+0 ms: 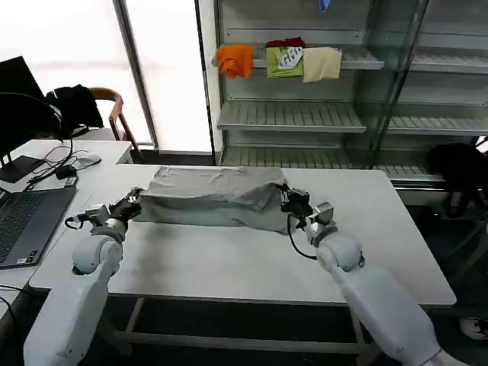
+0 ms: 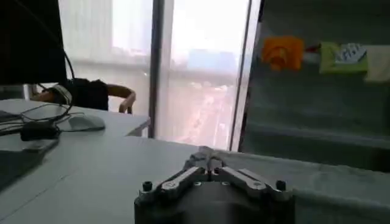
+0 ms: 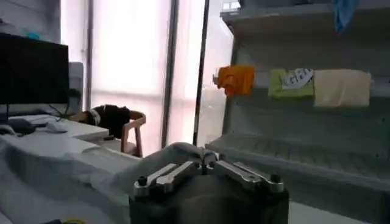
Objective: Fold and organize the clothes.
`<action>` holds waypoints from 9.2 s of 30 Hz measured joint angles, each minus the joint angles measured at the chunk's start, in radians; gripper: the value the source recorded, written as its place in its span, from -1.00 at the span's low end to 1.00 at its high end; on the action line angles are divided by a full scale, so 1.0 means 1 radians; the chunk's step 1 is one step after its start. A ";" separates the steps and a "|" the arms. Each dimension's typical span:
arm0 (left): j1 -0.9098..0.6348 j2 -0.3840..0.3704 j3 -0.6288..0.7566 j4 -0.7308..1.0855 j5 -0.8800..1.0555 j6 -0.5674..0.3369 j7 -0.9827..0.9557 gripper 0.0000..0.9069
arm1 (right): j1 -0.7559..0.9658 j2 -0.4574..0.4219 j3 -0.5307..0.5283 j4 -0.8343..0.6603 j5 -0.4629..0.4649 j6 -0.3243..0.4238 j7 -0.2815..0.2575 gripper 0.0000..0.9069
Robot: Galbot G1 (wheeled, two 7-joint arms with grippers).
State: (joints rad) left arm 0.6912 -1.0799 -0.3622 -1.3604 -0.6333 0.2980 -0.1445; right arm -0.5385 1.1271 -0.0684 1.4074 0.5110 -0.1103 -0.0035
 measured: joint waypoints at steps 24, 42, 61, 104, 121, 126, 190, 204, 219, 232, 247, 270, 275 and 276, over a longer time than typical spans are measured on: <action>-0.066 -0.035 0.037 0.120 0.097 0.002 0.008 1.00 | -0.001 0.026 0.022 -0.057 0.016 -0.103 0.080 1.00; 0.077 0.087 -0.040 -0.125 0.150 0.162 -0.011 1.00 | -0.152 -0.078 0.143 0.251 0.161 -0.301 0.176 1.00; 0.138 0.089 -0.069 -0.161 0.060 0.183 0.015 1.00 | -0.245 -0.058 0.122 0.305 0.168 -0.283 0.170 1.00; 0.060 0.044 -0.027 0.069 0.038 0.123 0.138 -1.00 | -0.193 0.034 0.037 0.106 0.141 -0.276 0.148 -1.00; 0.124 0.110 -0.044 -0.074 -0.021 0.162 0.076 -1.00 | -0.246 -0.117 0.048 0.304 0.170 -0.320 0.155 -1.00; 0.200 0.140 -0.079 -0.185 -0.039 0.202 0.009 -1.00 | -0.291 -0.194 0.064 0.397 0.187 -0.333 0.155 -1.00; 0.207 0.092 -0.027 -0.401 0.024 0.142 -0.101 1.00 | 0.102 -0.017 0.048 -0.071 0.036 -0.297 -0.080 1.00; 0.018 0.079 0.074 -0.143 0.049 0.241 -0.023 1.00 | 0.334 0.197 0.036 -0.563 -0.174 -0.295 -0.213 1.00; -0.123 0.046 0.145 0.082 0.106 0.271 0.058 1.00 | 0.416 0.304 0.034 -0.772 -0.271 -0.235 -0.247 1.00; -0.172 0.032 0.148 0.195 0.136 0.279 0.117 -0.56 | 0.437 0.353 0.042 -0.858 -0.321 -0.212 -0.258 0.36; -0.172 0.028 0.147 0.220 0.157 0.279 0.182 -0.96 | 0.415 0.339 0.045 -0.859 -0.356 -0.236 -0.301 -1.00; -0.166 0.042 0.144 0.175 0.148 0.264 0.215 -0.98 | 0.355 0.282 0.018 -0.698 -0.288 -0.220 -0.298 -1.00; -0.153 0.053 0.137 0.149 0.129 0.261 0.207 -0.98 | 0.340 0.258 0.010 -0.623 -0.257 -0.222 -0.275 -1.00; -0.150 0.055 0.135 0.141 0.125 0.261 0.206 -0.98 | 0.336 0.253 0.009 -0.607 -0.251 -0.222 -0.270 -1.00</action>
State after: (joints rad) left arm 0.5410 -1.0245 -0.2272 -1.2189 -0.5079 0.5593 0.0618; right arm -0.2020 1.3804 -0.0590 0.8003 0.2602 -0.3328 -0.2739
